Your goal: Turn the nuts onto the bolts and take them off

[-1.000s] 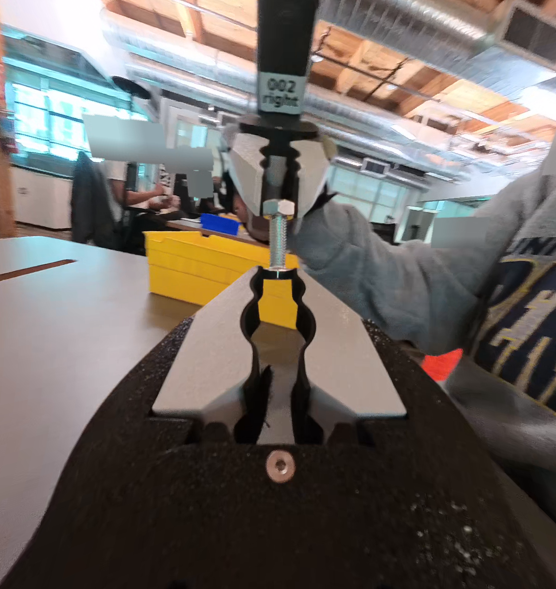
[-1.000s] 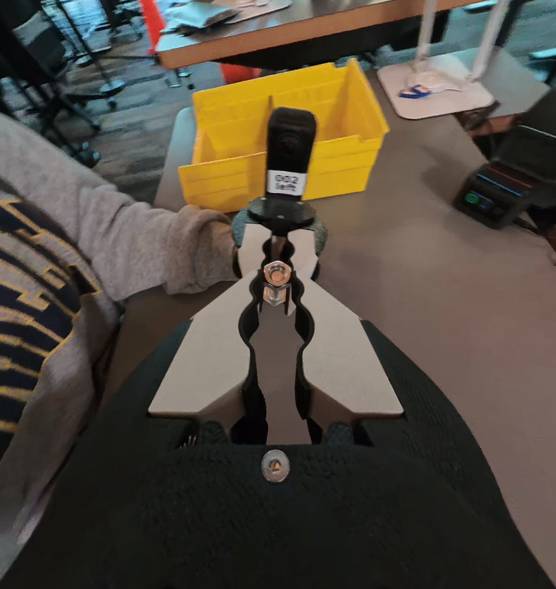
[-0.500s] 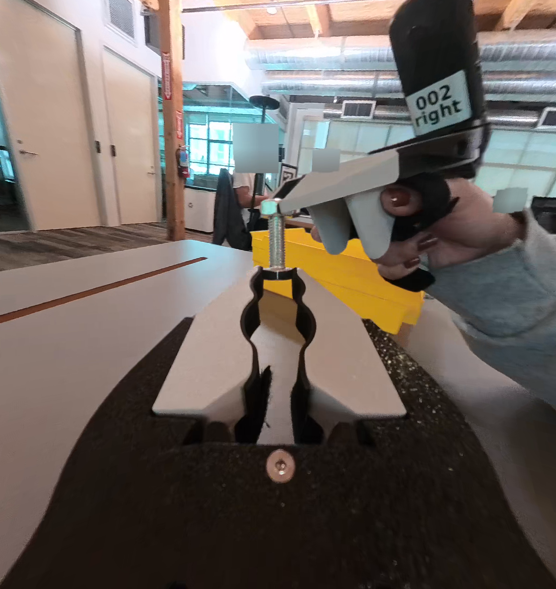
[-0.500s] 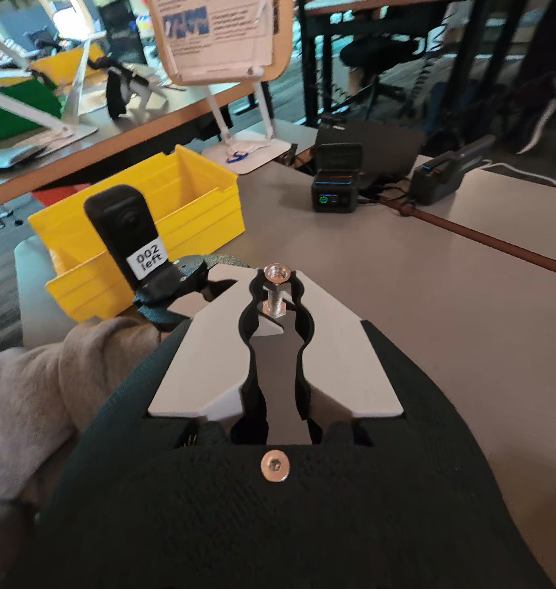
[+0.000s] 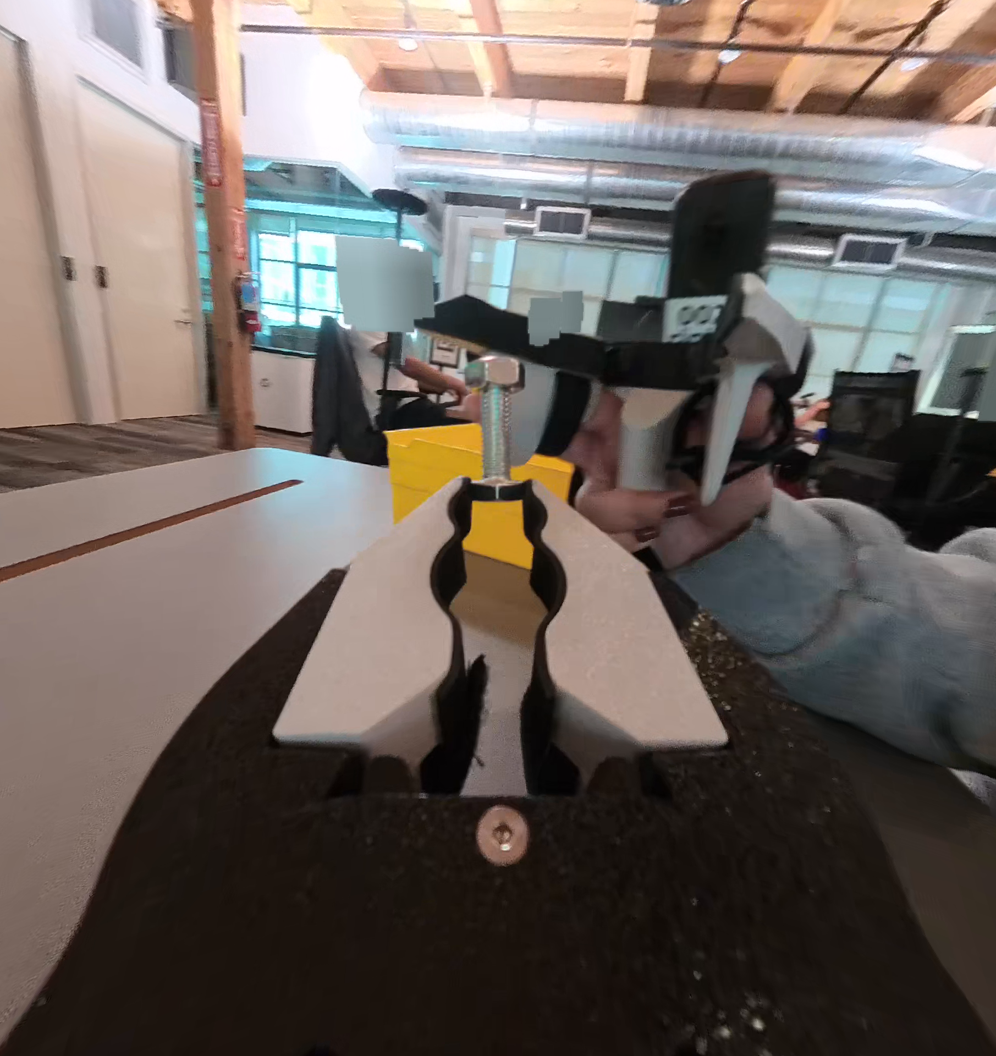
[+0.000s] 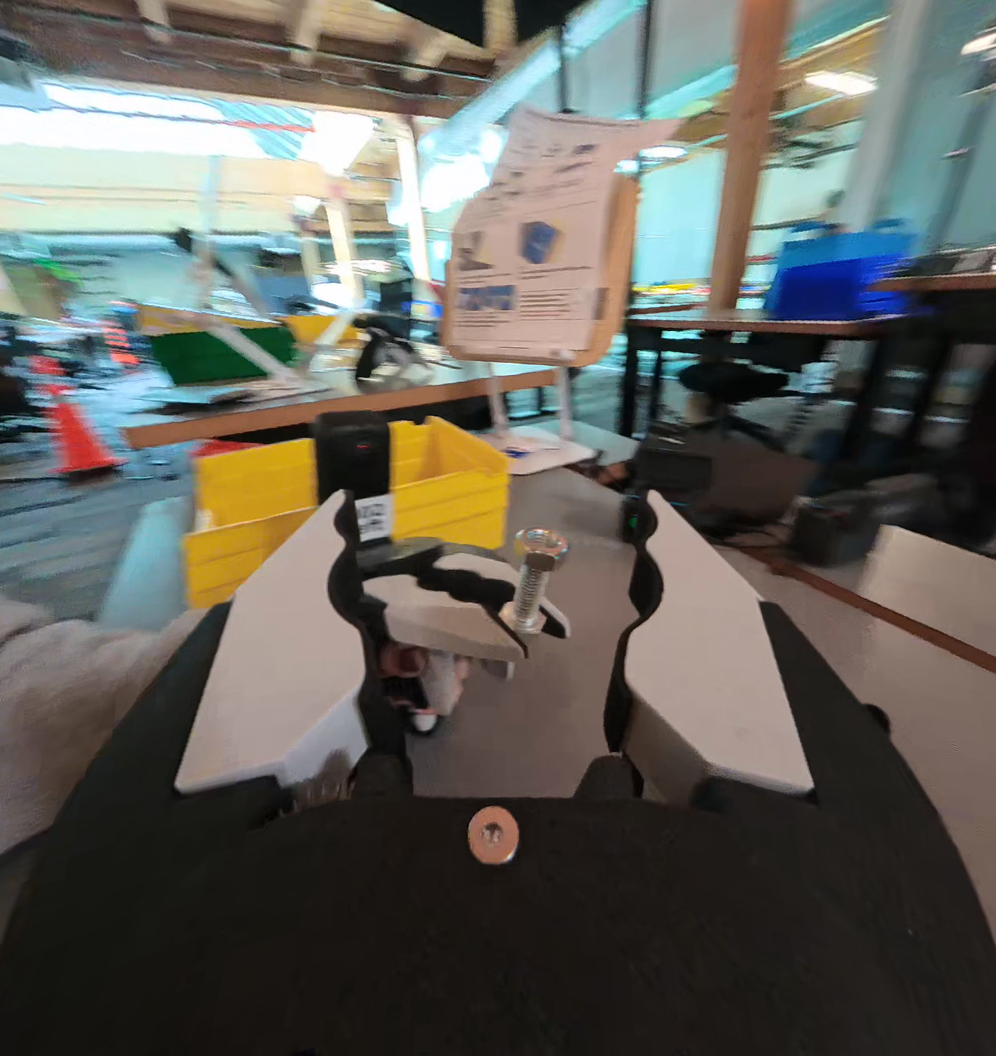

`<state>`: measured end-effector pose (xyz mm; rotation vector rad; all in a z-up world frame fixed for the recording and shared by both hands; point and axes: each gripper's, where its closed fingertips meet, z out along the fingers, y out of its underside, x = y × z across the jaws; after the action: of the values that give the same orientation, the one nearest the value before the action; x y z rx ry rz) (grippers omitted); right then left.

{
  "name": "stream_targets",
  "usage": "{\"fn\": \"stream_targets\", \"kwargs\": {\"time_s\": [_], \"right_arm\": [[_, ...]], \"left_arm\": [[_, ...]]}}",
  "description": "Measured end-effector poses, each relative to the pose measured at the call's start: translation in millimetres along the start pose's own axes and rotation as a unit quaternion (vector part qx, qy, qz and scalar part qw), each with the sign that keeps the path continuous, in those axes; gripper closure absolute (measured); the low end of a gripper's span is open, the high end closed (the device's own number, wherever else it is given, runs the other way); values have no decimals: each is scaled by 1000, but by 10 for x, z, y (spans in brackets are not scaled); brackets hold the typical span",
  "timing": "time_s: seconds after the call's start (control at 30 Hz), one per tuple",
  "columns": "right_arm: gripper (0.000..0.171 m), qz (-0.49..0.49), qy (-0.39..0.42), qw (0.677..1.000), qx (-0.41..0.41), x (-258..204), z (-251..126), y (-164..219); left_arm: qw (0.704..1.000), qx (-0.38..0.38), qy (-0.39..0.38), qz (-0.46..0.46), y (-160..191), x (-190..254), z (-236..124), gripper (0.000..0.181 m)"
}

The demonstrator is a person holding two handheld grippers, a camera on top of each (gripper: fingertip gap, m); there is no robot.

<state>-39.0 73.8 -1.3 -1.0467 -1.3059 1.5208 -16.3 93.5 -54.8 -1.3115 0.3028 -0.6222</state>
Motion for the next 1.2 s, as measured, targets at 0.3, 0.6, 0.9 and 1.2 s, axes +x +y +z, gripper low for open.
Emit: {"fn": "stream_targets", "kwargs": {"time_s": [0.3,0.6,0.9,1.2], "right_arm": [[67,30,-132,990,-23,-294,73,146],[73,41,-95,995,-4,-118,-47,199],[93,41,-112,993,12,-163,-21,229],[109,46,-95,994,32,-61,-122,199]], "left_arm": [[998,-19,61,-26,72,143,31,166],[998,18,24,-51,-54,-80,-108,167],[997,2,45,-55,11,9,-47,167],[993,-26,97,-67,81,142,-35,167]]}}
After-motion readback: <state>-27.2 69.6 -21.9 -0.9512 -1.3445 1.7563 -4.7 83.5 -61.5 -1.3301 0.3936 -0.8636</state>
